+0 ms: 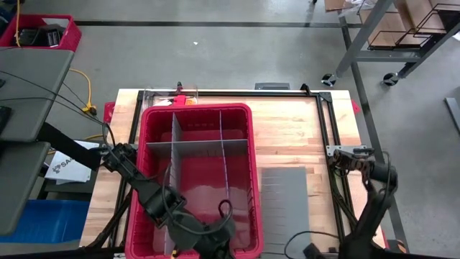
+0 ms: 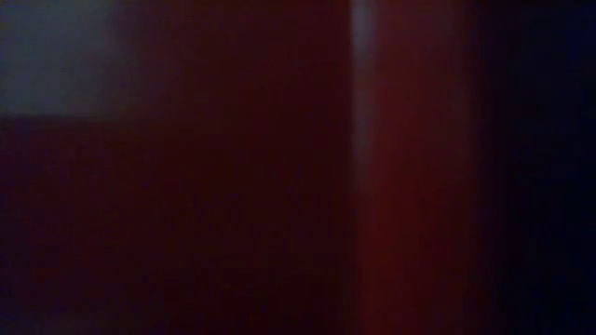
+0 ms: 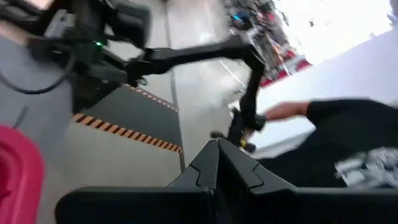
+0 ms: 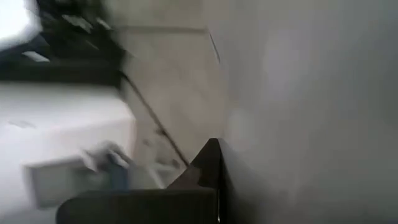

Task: Sort blocks
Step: Assemble the bin divider into the red bin

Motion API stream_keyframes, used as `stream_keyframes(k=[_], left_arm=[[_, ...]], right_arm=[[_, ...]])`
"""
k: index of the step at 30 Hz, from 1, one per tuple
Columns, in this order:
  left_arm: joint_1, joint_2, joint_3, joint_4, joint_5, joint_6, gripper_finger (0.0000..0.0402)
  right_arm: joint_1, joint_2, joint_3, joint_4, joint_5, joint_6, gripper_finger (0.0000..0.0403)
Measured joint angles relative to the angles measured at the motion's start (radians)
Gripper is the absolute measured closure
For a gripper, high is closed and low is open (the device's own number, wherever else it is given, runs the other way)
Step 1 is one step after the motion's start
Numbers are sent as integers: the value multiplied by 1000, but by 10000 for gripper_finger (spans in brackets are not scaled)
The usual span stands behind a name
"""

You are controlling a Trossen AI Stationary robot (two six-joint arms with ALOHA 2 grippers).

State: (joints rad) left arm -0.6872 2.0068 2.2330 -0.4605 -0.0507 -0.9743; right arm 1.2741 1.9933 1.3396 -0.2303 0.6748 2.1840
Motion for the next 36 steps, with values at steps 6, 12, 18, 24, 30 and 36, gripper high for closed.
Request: stream_keyframes(k=[6, 12, 18, 24, 30, 36], left_arm=[[8, -62, 0, -19, 43, 134, 401], [19, -179, 0, -157, -43, 318, 401], [6, -323, 0, -362, -247, 444, 401], [-14, -428, 1, -571, -488, 521, 401], [22, -485, 1, -778, -634, 509, 396], [132, -503, 1, -881, -644, 494, 346]], right_arm=[[-6, -179, 0, -307, -151, 16, 401], [-8, -397, 0, -594, -153, 15, 402], [-11, -621, 1, -783, -9, -5, 402], [-65, -762, 16, -808, 184, -148, 403], [-246, -759, 89, -765, 60, -409, 403], [-413, -754, 174, -697, -14, -665, 403]])
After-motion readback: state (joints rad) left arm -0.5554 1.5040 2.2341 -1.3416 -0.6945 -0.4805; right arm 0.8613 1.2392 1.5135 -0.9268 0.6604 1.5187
